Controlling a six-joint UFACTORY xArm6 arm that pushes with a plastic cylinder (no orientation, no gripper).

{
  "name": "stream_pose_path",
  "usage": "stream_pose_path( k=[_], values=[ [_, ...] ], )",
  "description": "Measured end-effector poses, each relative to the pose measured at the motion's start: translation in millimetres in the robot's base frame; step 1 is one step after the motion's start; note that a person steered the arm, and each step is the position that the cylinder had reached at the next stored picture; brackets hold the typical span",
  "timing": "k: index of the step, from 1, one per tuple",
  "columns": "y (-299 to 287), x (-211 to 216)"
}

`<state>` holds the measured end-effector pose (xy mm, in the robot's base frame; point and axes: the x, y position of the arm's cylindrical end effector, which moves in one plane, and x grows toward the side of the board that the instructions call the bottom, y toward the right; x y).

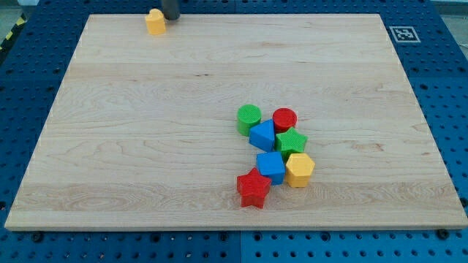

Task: Slide the yellow heart to the top left

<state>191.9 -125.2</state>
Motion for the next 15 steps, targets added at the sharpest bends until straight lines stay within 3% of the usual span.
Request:
stream_pose_path(
  k=[8, 15],
  values=[
    [10.1, 15.7],
    [-35.4, 26.5]
  ],
)
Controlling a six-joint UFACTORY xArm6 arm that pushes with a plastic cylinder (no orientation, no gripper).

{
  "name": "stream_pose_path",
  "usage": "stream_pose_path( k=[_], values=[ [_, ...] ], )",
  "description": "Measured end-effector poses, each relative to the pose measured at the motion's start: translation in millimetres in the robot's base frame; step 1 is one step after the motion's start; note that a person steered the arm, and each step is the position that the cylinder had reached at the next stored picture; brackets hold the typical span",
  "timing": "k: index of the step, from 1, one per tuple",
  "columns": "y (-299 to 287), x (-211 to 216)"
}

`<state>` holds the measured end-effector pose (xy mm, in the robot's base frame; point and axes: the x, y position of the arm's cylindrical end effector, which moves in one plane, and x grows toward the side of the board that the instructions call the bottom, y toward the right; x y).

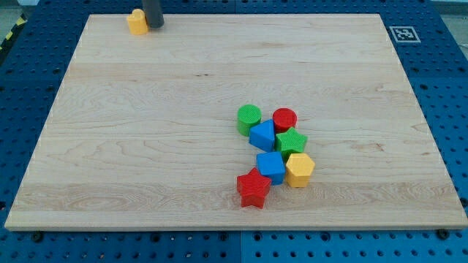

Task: Slide the yellow heart to the top left

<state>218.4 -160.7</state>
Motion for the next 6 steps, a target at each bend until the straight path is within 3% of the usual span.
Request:
stream_pose_path(
  k=[6],
  values=[
    [-6.4, 0.1]
  ],
)
